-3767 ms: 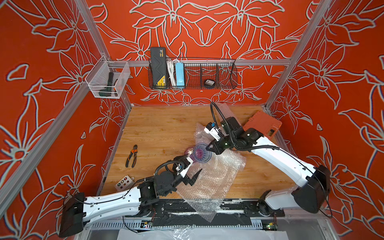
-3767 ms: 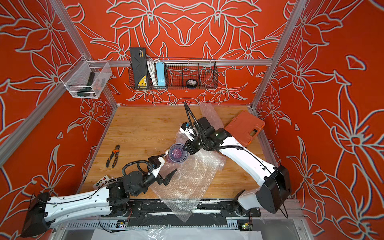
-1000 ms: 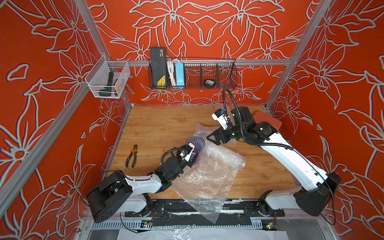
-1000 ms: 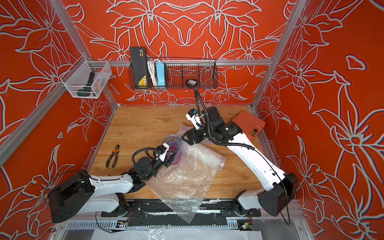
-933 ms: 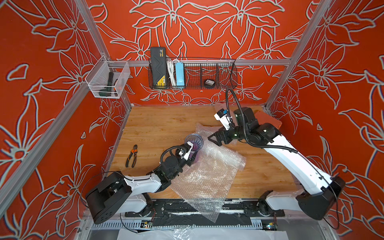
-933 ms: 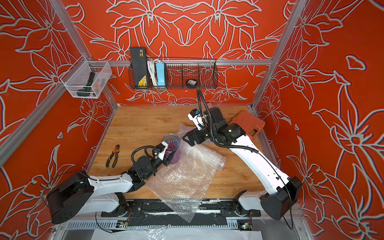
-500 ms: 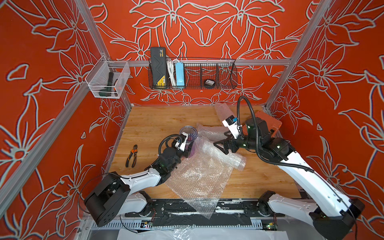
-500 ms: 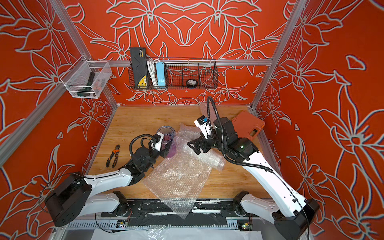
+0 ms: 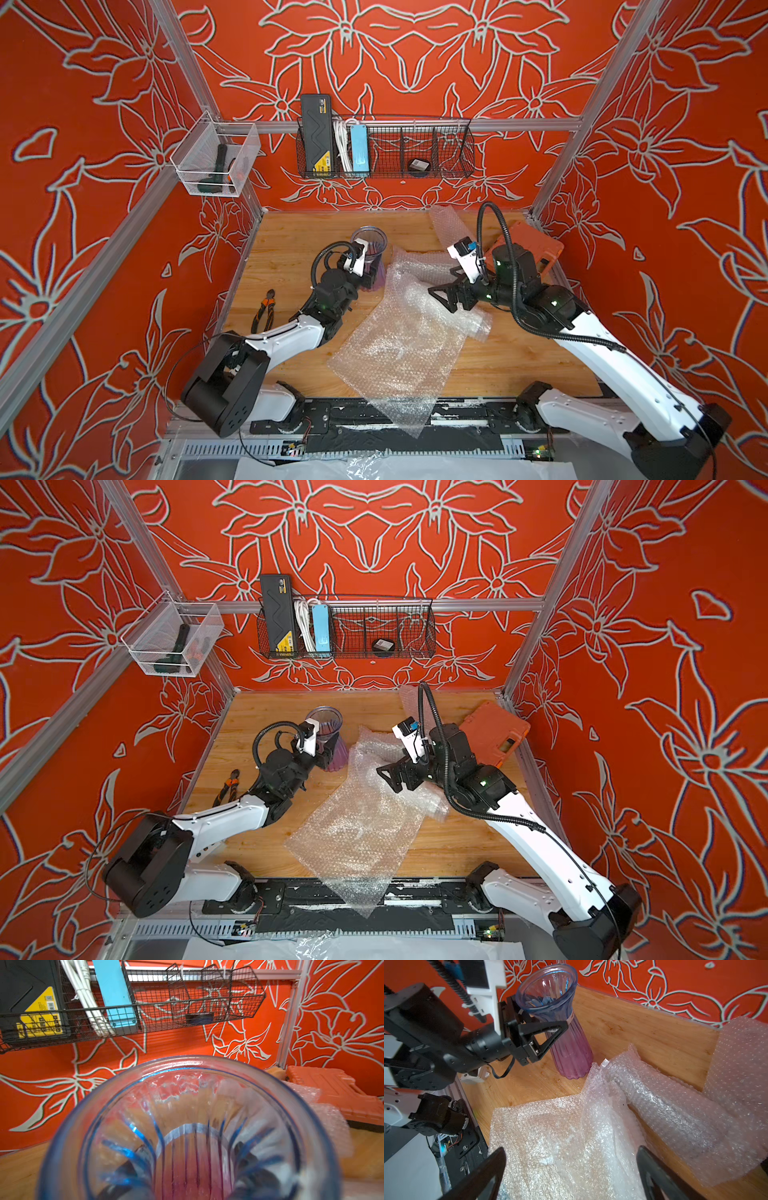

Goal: Unwrap the vase from the bubble wrap
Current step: Pick up the vase from the bubble wrap, then place the vase at the center of the board.

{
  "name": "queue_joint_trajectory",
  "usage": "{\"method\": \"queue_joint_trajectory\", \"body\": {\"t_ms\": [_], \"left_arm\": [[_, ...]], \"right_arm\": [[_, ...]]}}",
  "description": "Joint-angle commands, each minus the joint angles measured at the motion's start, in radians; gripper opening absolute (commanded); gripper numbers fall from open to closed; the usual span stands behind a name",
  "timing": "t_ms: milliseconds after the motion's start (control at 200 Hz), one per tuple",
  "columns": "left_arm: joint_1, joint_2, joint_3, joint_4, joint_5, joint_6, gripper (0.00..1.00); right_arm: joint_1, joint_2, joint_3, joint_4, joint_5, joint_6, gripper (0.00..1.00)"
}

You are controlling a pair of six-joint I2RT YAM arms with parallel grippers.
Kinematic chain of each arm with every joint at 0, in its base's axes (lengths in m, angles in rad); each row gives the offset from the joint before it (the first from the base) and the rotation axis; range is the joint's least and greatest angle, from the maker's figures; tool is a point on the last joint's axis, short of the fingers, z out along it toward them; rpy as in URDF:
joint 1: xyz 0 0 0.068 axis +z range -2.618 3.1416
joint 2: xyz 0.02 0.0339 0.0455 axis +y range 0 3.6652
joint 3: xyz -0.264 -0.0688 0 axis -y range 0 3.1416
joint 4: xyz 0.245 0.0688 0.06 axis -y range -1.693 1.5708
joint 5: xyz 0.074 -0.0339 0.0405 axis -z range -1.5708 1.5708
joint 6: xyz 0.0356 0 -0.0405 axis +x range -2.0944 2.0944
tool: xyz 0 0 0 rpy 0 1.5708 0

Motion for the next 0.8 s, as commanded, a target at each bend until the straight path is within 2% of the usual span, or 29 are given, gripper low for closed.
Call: {"method": "queue_joint_trajectory", "body": {"t_ms": [0,290,480,616,726,766,796], "left_arm": [[0.063,0.048,0.118,0.172,0.056,0.004,0.05],[0.210,0.355,0.372,0.250,0.156,-0.036,0.04],[0.263,0.540,0.539,0.294,0.206,-0.044,0.04],[0.288,0.620,0.628,0.301,0.246,-0.053,0.05],[0.289,0.643,0.639,0.305,0.271,-0.046,0.14],[0.288,0.644,0.633,0.304,0.274,-0.047,0.22],[0.289,0.643,0.630,0.300,0.268,-0.049,0.32]], "right_arm": [[-0.001,-0.016,-0.019,0.046,-0.007,0.030,0.98],[-0.003,0.035,-0.008,0.049,0.023,0.007,0.98],[-0.005,0.091,0.031,0.032,0.059,-0.038,0.98],[-0.016,0.113,0.030,0.050,0.067,-0.040,0.98],[-0.020,0.126,0.038,0.051,0.065,-0.042,0.98],[-0.022,0.125,0.039,0.053,0.066,-0.042,0.98],[-0.024,0.123,0.039,0.055,0.066,-0.040,0.98]]}}
